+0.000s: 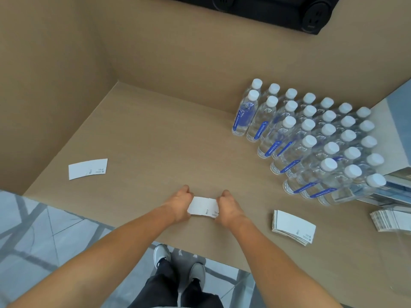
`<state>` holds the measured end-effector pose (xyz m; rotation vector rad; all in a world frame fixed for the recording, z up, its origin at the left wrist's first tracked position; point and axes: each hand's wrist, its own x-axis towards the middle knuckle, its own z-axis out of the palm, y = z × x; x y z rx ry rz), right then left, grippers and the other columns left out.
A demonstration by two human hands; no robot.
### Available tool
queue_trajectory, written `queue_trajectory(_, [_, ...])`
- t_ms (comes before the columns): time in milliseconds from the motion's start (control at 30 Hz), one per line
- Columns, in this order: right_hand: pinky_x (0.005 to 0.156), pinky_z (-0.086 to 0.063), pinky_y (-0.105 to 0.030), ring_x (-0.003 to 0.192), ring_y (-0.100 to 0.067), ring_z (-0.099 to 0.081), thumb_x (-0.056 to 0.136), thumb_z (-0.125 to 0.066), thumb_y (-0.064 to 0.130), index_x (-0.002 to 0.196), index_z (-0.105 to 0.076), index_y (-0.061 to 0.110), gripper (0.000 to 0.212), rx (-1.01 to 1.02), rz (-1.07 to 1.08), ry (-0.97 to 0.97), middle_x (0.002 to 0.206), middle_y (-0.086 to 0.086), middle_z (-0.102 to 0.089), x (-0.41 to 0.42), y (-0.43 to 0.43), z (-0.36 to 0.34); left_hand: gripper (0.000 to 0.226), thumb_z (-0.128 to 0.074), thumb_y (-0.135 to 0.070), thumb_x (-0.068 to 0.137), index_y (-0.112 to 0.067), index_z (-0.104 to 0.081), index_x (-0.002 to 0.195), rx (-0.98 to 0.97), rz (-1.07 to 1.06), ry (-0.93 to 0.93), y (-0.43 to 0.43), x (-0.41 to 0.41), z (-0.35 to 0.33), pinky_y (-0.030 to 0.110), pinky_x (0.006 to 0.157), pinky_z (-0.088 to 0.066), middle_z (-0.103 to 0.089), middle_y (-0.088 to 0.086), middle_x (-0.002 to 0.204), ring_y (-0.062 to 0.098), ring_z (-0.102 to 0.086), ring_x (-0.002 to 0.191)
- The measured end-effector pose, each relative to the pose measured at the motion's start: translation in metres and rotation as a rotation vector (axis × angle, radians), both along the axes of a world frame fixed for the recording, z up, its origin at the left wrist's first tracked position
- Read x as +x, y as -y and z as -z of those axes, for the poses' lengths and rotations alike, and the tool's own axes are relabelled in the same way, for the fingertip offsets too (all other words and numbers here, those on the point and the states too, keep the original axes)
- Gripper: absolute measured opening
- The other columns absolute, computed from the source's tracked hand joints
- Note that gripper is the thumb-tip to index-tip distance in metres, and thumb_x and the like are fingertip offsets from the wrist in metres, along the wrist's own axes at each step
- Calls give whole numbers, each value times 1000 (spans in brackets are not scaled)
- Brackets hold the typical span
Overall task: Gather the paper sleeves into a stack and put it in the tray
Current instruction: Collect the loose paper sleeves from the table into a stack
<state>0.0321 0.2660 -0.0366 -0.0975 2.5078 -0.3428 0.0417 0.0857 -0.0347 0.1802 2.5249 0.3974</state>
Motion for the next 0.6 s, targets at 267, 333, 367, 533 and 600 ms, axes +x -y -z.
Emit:
queue_trajectory(267, [88, -45, -29, 108, -29, -48, 83, -58, 0, 125, -40, 8, 46, -87, 89, 16, 130, -13, -37, 12, 3, -2, 43, -74, -18, 78, -7, -57, 115, 75, -73, 3, 4, 4, 3, 33, 94, -48, -43, 7, 127, 27, -57, 107])
queue_trajectory(333, [98, -45, -30, 117, -31, -48, 83, -65, 8, 130, -39, 4, 54, -119, 163, 24, 133, -14, -36, 9, 1, -6, 53, -82, -27, 71, -9, -56, 114, 105, -177, 8, 6, 6, -1, 30, 90, -47, -46, 5, 117, 24, -55, 105])
queue_trajectory(367, [97, -46, -29, 117, -31, -50, 83, -66, 11, 127, -43, 3, 51, -123, 238, 37, 132, -14, -39, 8, 0, -9, 50, -83, -33, 71, -9, -57, 106, 108, -243, 2, 6, 6, -3, 30, 85, -46, -49, 5, 108, 24, -54, 101])
queue_trajectory(533, [69, -48, -29, 83, -25, -57, 86, -54, 11, 104, -54, 6, 18, -344, 724, 124, 104, -9, -58, 8, 5, -23, 24, -64, -20, 86, -2, -62, 69, 363, -890, 174, 3, 4, -8, 34, 68, -52, -66, 12, 73, 25, -64, 69])
queue_trajectory(600, [59, -40, -25, 72, -19, -51, 87, -50, 10, 89, -48, 8, 3, -414, 794, 151, 98, -7, -53, 11, 15, -26, 20, -55, -8, 89, 8, -66, 95, 503, -1037, 279, -3, 0, -11, 39, 73, -56, -71, 22, 95, 34, -72, 86])
